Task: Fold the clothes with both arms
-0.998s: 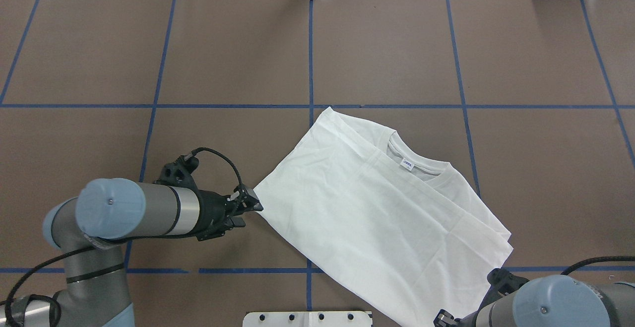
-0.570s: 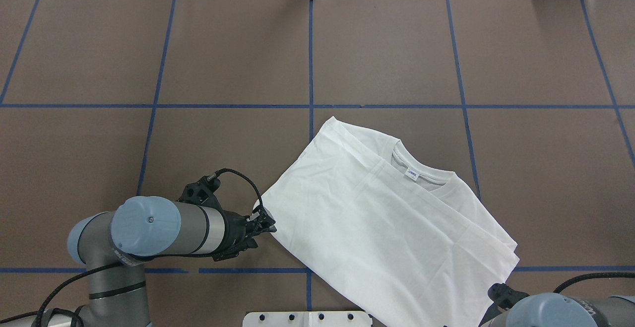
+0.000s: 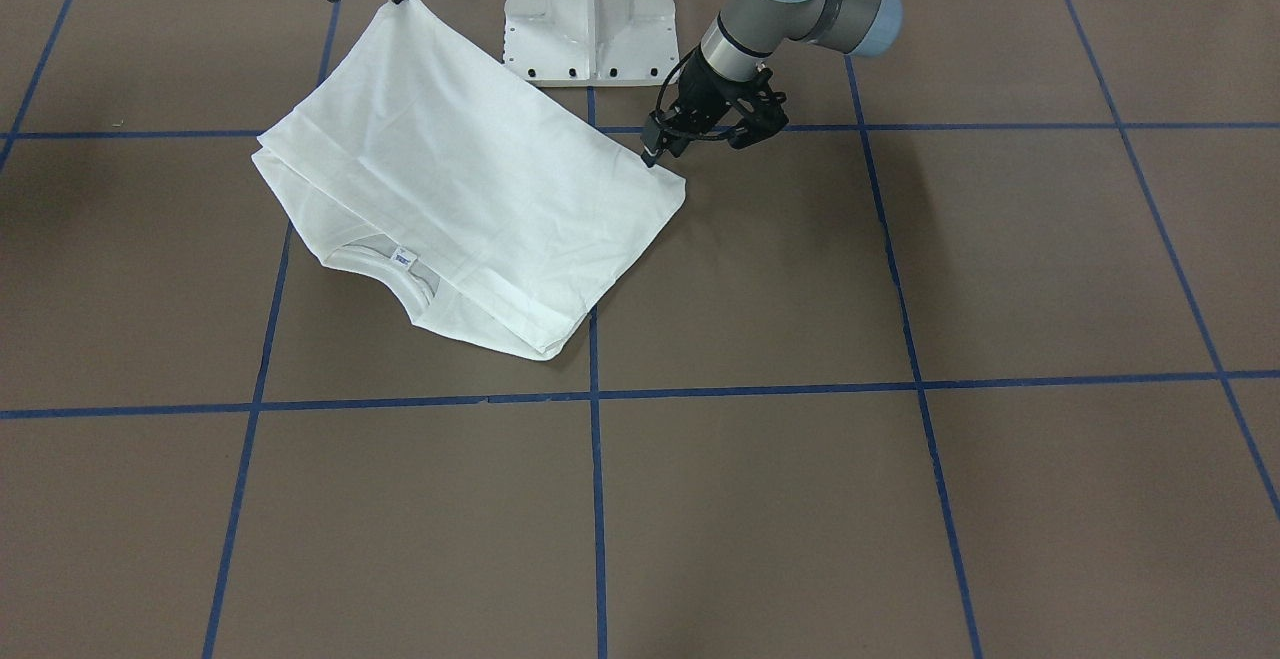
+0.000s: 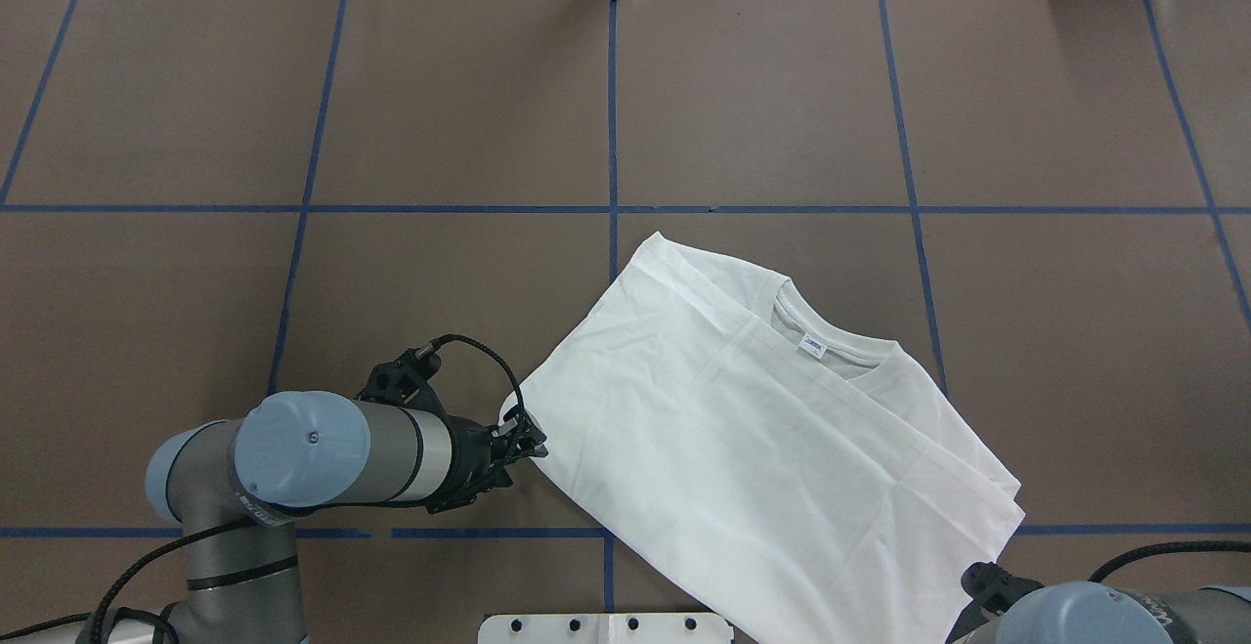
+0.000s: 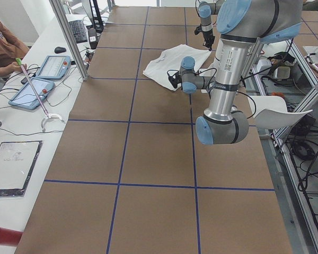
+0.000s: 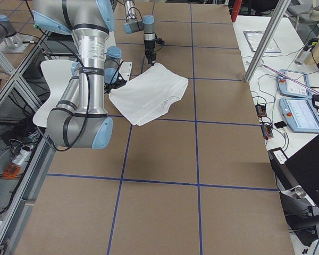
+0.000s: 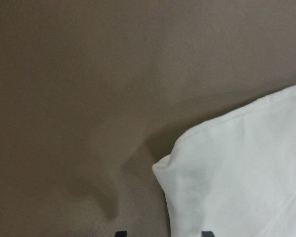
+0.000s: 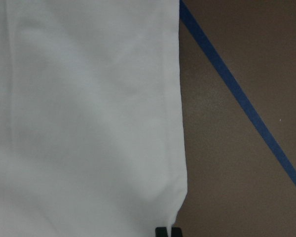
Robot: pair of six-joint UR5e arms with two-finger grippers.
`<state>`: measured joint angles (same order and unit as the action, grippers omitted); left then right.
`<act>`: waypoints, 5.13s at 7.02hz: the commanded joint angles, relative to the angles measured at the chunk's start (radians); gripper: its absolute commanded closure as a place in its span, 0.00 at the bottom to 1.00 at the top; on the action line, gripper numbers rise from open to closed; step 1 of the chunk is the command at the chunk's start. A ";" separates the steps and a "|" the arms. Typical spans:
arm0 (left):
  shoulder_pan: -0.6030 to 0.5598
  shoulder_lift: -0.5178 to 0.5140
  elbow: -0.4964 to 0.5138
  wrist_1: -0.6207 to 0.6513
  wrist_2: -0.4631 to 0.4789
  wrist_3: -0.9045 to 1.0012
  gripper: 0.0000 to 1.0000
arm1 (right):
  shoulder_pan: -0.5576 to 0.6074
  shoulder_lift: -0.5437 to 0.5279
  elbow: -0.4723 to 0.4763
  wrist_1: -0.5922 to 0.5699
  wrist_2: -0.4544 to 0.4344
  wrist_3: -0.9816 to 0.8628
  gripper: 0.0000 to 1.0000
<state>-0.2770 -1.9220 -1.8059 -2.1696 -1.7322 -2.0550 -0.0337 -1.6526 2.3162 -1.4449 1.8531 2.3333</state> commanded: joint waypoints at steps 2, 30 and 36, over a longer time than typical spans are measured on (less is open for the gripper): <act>-0.004 -0.009 0.029 0.005 0.028 0.009 0.51 | -0.002 0.002 0.000 0.000 0.000 0.000 0.89; -0.501 -0.310 0.435 -0.147 -0.216 0.423 0.50 | 0.333 0.459 -0.339 -0.187 -0.251 0.027 0.00; -0.502 -0.308 0.433 -0.147 -0.210 0.408 0.48 | 0.285 0.459 -0.390 -0.132 -0.368 0.204 0.05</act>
<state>-0.7791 -2.2295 -1.3709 -2.3165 -1.9424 -1.6405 0.2489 -1.1936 1.9315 -1.5778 1.5133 2.5015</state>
